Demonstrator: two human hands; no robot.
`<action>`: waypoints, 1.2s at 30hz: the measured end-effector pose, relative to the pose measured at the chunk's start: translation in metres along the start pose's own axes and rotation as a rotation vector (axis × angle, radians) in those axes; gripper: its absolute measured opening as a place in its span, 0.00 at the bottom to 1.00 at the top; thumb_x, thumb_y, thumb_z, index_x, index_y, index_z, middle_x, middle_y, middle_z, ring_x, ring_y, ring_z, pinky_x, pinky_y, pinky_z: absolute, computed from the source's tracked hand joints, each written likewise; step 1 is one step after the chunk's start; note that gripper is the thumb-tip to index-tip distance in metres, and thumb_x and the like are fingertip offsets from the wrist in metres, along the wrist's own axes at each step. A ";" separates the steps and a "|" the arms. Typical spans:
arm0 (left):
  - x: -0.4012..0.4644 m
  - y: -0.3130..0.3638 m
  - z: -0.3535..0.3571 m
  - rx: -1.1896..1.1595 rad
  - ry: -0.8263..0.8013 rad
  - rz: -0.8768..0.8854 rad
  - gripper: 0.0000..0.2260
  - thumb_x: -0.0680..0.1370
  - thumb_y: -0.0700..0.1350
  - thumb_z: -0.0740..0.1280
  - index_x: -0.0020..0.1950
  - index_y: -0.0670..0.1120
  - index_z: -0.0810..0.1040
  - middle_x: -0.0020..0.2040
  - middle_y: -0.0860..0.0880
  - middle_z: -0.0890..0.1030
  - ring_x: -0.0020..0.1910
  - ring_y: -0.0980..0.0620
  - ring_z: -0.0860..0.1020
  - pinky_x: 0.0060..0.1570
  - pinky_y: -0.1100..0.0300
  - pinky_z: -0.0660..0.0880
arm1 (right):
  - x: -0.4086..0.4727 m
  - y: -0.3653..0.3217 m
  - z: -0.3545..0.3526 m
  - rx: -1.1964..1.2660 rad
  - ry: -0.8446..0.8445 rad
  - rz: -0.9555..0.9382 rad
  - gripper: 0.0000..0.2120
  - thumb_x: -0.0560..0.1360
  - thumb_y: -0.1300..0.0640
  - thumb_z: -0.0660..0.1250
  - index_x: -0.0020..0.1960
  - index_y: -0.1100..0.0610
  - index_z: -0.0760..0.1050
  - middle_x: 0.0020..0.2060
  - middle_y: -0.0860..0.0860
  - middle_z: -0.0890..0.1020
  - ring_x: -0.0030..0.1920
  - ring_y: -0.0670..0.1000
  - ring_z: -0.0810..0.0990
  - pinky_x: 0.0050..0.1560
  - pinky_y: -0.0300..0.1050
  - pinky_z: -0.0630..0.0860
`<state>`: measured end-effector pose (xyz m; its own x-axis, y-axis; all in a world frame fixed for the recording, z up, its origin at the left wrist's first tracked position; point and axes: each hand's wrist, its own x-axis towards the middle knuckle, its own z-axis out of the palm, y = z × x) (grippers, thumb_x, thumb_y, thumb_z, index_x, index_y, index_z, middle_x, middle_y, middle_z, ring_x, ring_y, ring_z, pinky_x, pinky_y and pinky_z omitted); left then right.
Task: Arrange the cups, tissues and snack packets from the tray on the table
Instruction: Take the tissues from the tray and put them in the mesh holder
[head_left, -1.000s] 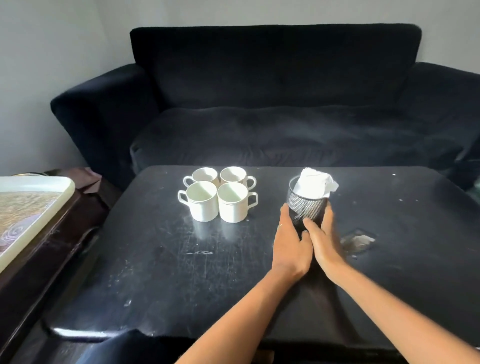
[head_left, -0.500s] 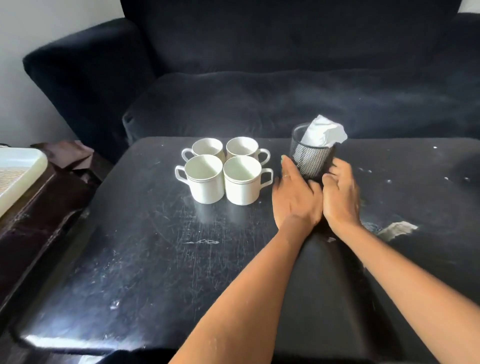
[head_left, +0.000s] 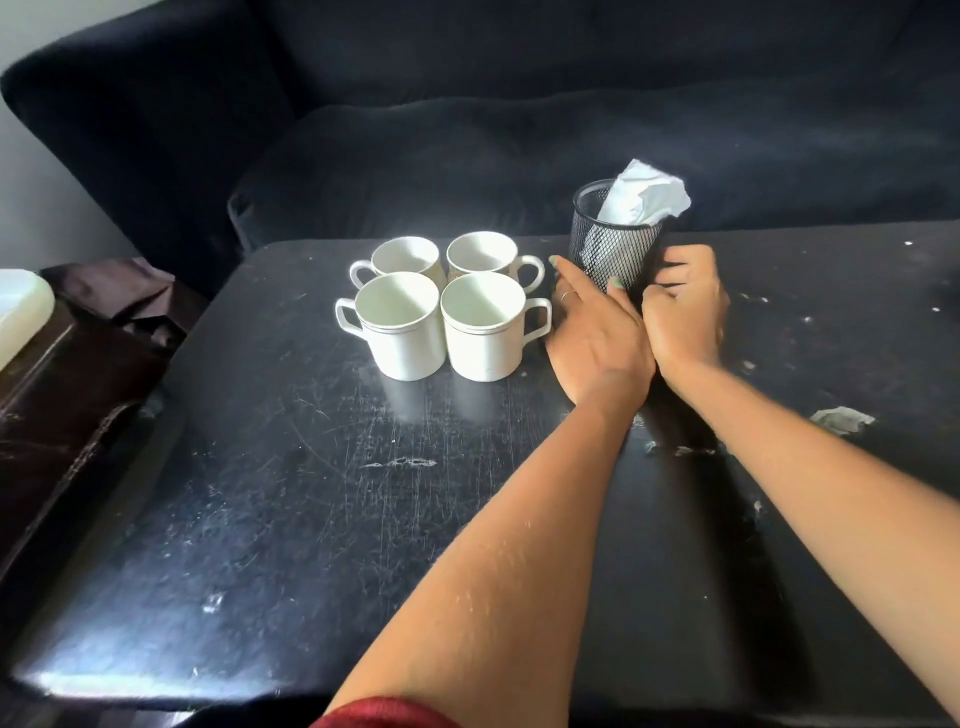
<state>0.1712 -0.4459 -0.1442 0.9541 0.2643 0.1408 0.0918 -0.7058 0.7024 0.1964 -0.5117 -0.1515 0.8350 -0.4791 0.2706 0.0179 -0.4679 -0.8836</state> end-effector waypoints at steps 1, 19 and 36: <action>0.001 0.000 0.000 -0.006 0.000 -0.006 0.27 0.83 0.49 0.50 0.78 0.40 0.44 0.74 0.42 0.64 0.64 0.41 0.72 0.58 0.50 0.69 | 0.001 0.000 0.001 -0.006 0.000 0.004 0.16 0.68 0.63 0.59 0.54 0.52 0.73 0.41 0.45 0.77 0.43 0.49 0.78 0.44 0.42 0.71; -0.024 -0.012 -0.010 0.024 -0.078 0.089 0.23 0.84 0.45 0.51 0.76 0.38 0.53 0.73 0.40 0.67 0.67 0.40 0.69 0.65 0.52 0.63 | -0.035 -0.002 -0.012 -0.448 0.127 -0.036 0.19 0.69 0.63 0.63 0.59 0.57 0.69 0.60 0.59 0.72 0.63 0.61 0.67 0.59 0.55 0.63; -0.133 -0.053 -0.070 0.202 -0.297 0.312 0.21 0.83 0.42 0.51 0.77 0.44 0.57 0.78 0.46 0.58 0.77 0.48 0.55 0.76 0.56 0.47 | -0.149 -0.013 -0.088 -0.697 -0.401 -0.268 0.19 0.76 0.59 0.62 0.66 0.61 0.66 0.60 0.62 0.74 0.62 0.61 0.70 0.61 0.53 0.65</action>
<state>0.0198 -0.3980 -0.1513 0.9825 -0.1590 0.0970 -0.1863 -0.8431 0.5045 0.0235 -0.4997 -0.1469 0.9851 -0.0488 0.1647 0.0094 -0.9420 -0.3356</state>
